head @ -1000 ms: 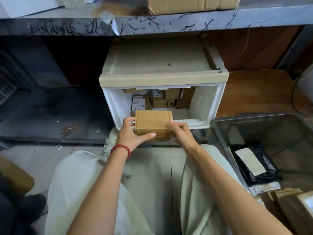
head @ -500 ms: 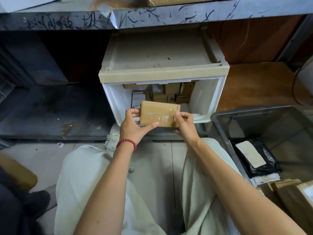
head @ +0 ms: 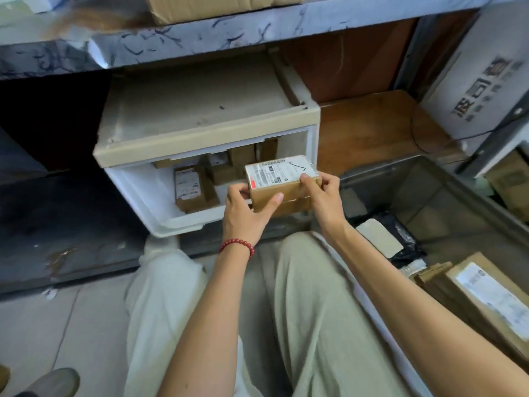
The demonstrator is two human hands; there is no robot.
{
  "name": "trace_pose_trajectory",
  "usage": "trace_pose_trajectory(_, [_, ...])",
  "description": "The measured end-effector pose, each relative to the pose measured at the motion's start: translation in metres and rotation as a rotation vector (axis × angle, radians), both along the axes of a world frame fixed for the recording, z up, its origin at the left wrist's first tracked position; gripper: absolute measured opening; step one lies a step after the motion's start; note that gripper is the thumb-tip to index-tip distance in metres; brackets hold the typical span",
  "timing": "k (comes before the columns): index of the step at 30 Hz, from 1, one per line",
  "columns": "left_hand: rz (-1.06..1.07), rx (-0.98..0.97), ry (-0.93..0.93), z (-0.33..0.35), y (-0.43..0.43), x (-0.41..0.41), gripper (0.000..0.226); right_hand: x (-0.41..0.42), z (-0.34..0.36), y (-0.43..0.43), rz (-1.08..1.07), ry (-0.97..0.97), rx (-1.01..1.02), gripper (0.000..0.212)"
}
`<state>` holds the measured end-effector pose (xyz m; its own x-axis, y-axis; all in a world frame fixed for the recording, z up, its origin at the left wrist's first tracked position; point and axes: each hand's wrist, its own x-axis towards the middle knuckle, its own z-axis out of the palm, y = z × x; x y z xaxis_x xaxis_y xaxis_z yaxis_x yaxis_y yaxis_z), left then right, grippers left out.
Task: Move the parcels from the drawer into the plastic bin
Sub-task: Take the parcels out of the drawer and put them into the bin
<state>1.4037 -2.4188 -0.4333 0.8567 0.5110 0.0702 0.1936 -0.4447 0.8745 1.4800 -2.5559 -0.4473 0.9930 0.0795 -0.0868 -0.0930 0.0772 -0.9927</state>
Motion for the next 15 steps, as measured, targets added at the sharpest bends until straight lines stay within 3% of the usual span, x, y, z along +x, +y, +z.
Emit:
trace_pose_trajectory(7, [-0.328, 0.01, 0.052, -0.011, -0.068, 0.037, 0.056, 0.021, -0.004, -0.107, -0.182, -0.011, -0.074, 0.024])
trace_pose_trajectory(12, [-0.491, 0.028, 0.065, -0.002, -0.114, 0.076, 0.056, 0.024, -0.014, -0.168, -0.291, -0.021, -0.053, 0.037])
trace_pose_trajectory(15, [-0.583, 0.106, 0.102, -0.005, -0.146, 0.098, 0.071, 0.02, -0.023, -0.2, -0.369, 0.003, -0.096, 0.045])
